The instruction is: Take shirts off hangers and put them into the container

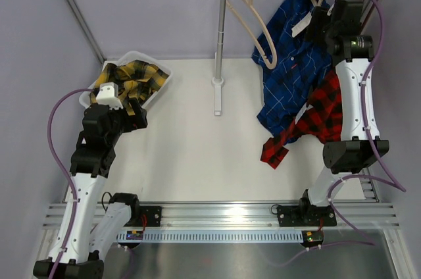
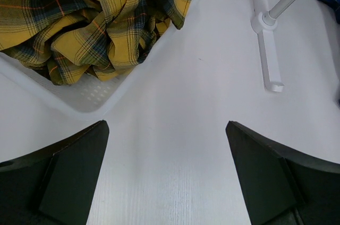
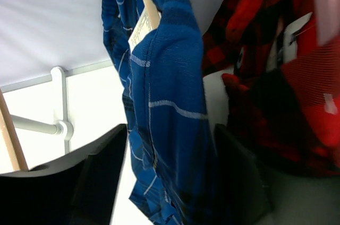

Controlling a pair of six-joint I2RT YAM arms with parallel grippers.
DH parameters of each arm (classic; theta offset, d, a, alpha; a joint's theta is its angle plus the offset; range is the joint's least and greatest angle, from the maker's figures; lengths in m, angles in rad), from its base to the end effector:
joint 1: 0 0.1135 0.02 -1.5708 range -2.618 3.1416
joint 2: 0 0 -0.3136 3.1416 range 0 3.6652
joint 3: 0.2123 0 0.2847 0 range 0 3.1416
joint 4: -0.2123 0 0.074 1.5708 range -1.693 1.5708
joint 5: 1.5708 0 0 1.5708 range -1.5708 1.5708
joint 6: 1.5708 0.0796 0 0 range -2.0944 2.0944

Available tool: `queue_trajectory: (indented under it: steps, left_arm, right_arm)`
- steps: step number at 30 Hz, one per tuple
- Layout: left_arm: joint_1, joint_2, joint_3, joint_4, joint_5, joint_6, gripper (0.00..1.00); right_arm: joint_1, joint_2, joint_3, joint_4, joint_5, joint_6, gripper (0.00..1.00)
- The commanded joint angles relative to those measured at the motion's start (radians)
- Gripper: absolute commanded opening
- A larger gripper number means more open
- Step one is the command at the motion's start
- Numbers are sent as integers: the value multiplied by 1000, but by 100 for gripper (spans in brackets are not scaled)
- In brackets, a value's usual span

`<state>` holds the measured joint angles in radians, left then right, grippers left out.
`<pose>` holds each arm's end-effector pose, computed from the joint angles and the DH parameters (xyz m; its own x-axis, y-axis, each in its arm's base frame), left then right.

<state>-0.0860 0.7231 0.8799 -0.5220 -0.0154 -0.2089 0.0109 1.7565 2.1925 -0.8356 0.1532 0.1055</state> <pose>0.1933 -0.0154 0.3689 -0.3629 -0.1768 -0.9149 -0.0038 0.9821 -0.1883 0.4456 -0.0073 0.5342 -0.3732 0.1000 -0.9223 0.1701 0.9847 0.0380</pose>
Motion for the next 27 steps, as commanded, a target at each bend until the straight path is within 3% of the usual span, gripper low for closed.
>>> queue_trajectory:
  steps: [1, 7, 12, 14, 22, 27]
  left_arm:
    - [-6, 3, 28, 36, -12, 9, 99]
    - [-6, 6, 28, 36, -9, 8, 99]
    - [-6, 4, 25, 36, -8, 6, 99]
    - [-6, 6, 25, 37, -9, 5, 99]
    - [-8, 1, 24, 37, -15, 8, 99]
    - [-6, -4, 21, 37, -24, 8, 99]
  right_arm:
    - [-3, 9, 39, 21, -53, -23, 68]
    - [-3, -18, 53, 35, -76, -67, 28]
    - [-3, -75, 49, 59, -86, -92, 4]
    - [-3, -106, 47, 81, -98, -98, 0]
    - [-3, -178, 66, 95, -139, -118, 0]
    - [-3, -294, -138, 101, -182, -52, 0]
